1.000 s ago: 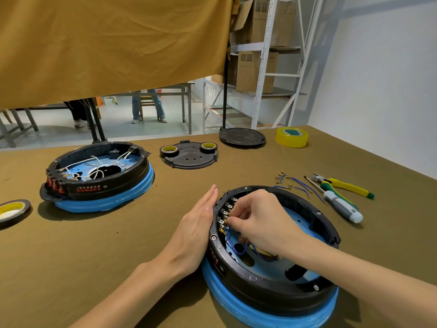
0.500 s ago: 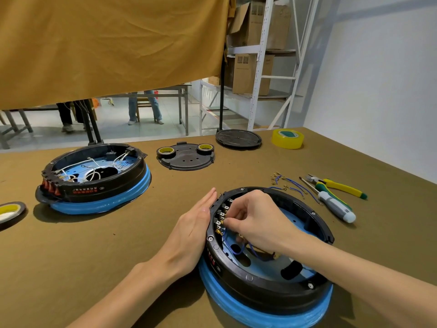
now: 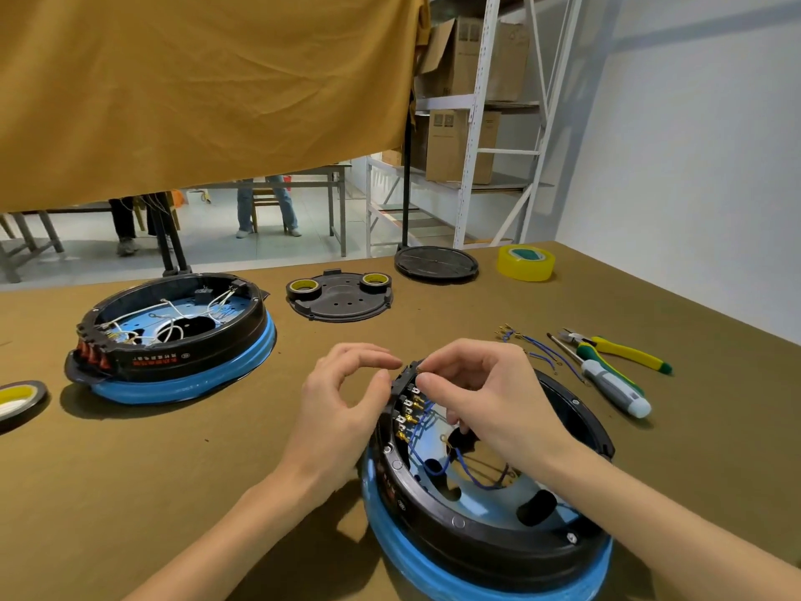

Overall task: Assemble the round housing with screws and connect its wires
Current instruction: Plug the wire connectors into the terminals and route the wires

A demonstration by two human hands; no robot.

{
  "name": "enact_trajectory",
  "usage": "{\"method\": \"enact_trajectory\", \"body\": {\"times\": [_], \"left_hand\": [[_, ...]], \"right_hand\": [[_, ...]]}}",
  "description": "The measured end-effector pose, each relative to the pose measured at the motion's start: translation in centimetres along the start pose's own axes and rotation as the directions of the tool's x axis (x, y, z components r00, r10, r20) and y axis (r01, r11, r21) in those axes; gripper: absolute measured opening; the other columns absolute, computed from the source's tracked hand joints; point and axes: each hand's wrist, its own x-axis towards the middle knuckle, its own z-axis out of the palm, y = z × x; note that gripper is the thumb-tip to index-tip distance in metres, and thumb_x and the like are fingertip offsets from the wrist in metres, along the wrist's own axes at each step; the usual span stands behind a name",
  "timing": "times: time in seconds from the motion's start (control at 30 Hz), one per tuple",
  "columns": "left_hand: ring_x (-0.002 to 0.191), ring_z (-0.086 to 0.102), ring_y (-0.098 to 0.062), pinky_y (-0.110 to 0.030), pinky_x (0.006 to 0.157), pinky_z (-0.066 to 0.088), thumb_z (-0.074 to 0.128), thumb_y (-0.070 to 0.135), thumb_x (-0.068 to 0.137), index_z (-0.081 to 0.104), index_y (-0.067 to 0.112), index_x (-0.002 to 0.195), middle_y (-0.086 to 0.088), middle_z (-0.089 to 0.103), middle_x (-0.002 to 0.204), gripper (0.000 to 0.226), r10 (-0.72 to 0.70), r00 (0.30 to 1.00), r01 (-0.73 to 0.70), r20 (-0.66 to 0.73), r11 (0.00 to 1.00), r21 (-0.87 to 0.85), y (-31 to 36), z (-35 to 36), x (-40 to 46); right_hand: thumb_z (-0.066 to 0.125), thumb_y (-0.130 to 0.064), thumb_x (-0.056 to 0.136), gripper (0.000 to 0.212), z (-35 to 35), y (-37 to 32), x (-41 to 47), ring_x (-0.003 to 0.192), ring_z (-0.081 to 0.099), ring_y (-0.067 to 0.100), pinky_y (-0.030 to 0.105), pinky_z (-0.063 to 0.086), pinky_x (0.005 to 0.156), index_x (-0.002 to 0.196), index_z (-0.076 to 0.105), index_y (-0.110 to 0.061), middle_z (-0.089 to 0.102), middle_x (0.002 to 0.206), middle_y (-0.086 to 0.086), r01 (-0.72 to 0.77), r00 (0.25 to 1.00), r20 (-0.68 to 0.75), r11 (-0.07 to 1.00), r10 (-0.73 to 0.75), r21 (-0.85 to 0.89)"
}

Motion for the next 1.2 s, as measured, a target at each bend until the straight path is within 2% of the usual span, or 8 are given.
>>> {"method": "enact_trajectory", "body": {"times": [0.1, 0.23, 0.33, 0.5, 0.63, 0.73, 1.03, 1.2], "left_hand": [[0.111, 0.064, -0.009, -0.038, 0.101, 0.047, 0.072, 0.027, 0.091, 0.077, 0.03, 0.095, 0.017, 0.072, 0.101, 0.007, 0.077, 0.997, -0.076, 0.015, 0.997, -0.028, 1.7, -0.3, 0.2], [0.103, 0.068, -0.017, -0.048, 0.097, 0.051, 0.077, 0.016, 0.089, 0.079, 0.025, 0.096, 0.012, 0.075, 0.095, 0.011, 0.124, 0.992, -0.123, 0.018, 0.991, -0.06, 3.0, -0.2, 0.0], [0.104, 0.069, -0.016, -0.037, 0.094, 0.053, 0.077, 0.016, 0.088, 0.079, 0.026, 0.099, 0.013, 0.076, 0.096, 0.014, 0.154, 0.988, -0.153, 0.017, 0.987, -0.056, 3.5, -0.3, 0.0], [0.118, 0.055, 0.004, -0.024, 0.1, 0.044, 0.064, 0.022, 0.099, 0.07, 0.038, 0.117, 0.028, 0.066, 0.114, 0.026, 0.009, 0.999, -0.018, 0.053, 0.985, 0.172, 1.5, -0.4, 0.8], [0.117, 0.056, 0.008, -0.031, 0.103, 0.05, 0.054, 0.028, 0.105, 0.063, 0.034, 0.132, 0.023, 0.063, 0.126, 0.029, -0.172, 0.966, 0.143, 0.194, 0.977, 0.157, -0.7, -0.3, 1.0], [0.113, 0.061, 0.005, -0.034, 0.099, 0.055, 0.048, 0.033, 0.107, 0.066, 0.033, 0.13, 0.021, 0.067, 0.121, 0.029, -0.173, 0.955, 0.152, 0.24, 0.983, 0.103, -1.4, -0.1, 0.8], [0.112, 0.06, 0.007, -0.032, 0.101, 0.052, 0.049, 0.03, 0.108, 0.068, 0.033, 0.127, 0.024, 0.067, 0.117, 0.028, -0.153, 0.968, 0.138, 0.198, 0.987, 0.087, -1.8, 0.2, 0.7], [0.111, 0.06, 0.008, -0.033, 0.1, 0.052, 0.048, 0.031, 0.108, 0.068, 0.035, 0.126, 0.025, 0.067, 0.117, 0.028, -0.158, 0.969, 0.144, 0.192, 0.986, 0.086, -1.8, 0.2, 0.7]], "right_hand": [[0.078, -0.006, 0.088, 0.005, -0.1, -0.1, 0.2, 0.052, 0.058, 0.005, 0.014, 0.044, 0.051, 0.088, 0.079, -0.01, 0.073, 0.069, 0.003, -0.018, 0.999, 0.036, 0.991, 0.013, 0.133], [0.071, -0.002, 0.092, 0.01, -0.7, -0.1, 0.4, 0.05, 0.046, 0.009, 0.016, 0.038, 0.049, 0.088, 0.08, -0.005, 0.065, 0.064, 0.004, -0.116, 0.99, 0.114, 0.938, 0.083, 0.327], [0.065, 0.0, 0.094, 0.015, -0.9, -0.2, 0.5, 0.049, 0.046, 0.011, 0.017, 0.035, 0.046, 0.089, 0.08, -0.004, 0.065, 0.072, 0.015, -0.21, 0.976, 0.152, 0.877, 0.158, 0.433], [0.067, -0.004, 0.095, 0.013, -0.6, 0.5, 0.6, 0.05, 0.056, 0.015, 0.022, 0.043, 0.042, 0.092, 0.076, 0.006, 0.069, 0.071, 0.016, -0.359, 0.932, 0.134, 0.901, 0.336, 0.243], [0.067, -0.001, 0.096, 0.014, -0.5, 0.9, 1.1, 0.051, 0.06, 0.015, 0.022, 0.05, 0.047, 0.09, 0.075, 0.008, 0.071, 0.07, 0.015, -0.482, 0.866, 0.215, 0.869, 0.452, 0.114], [0.067, 0.0, 0.095, 0.014, -0.5, 1.2, 1.6, 0.049, 0.059, 0.014, 0.021, 0.049, 0.046, 0.091, 0.074, 0.01, 0.071, 0.07, 0.015, -0.533, 0.832, 0.224, 0.843, 0.507, 0.071], [0.07, -0.002, 0.094, 0.014, -0.6, 1.6, 2.0, 0.049, 0.061, 0.012, 0.02, 0.053, 0.048, 0.099, 0.072, 0.011, 0.073, 0.075, 0.017, -0.608, 0.791, 0.196, 0.783, 0.58, 0.133], [0.069, -0.002, 0.095, 0.01, -0.4, 1.9, 2.0, 0.05, 0.061, 0.014, 0.022, 0.053, 0.049, 0.094, 0.072, 0.008, 0.072, 0.074, 0.018, -0.563, 0.823, 0.175, 0.818, 0.541, 0.119]]}}
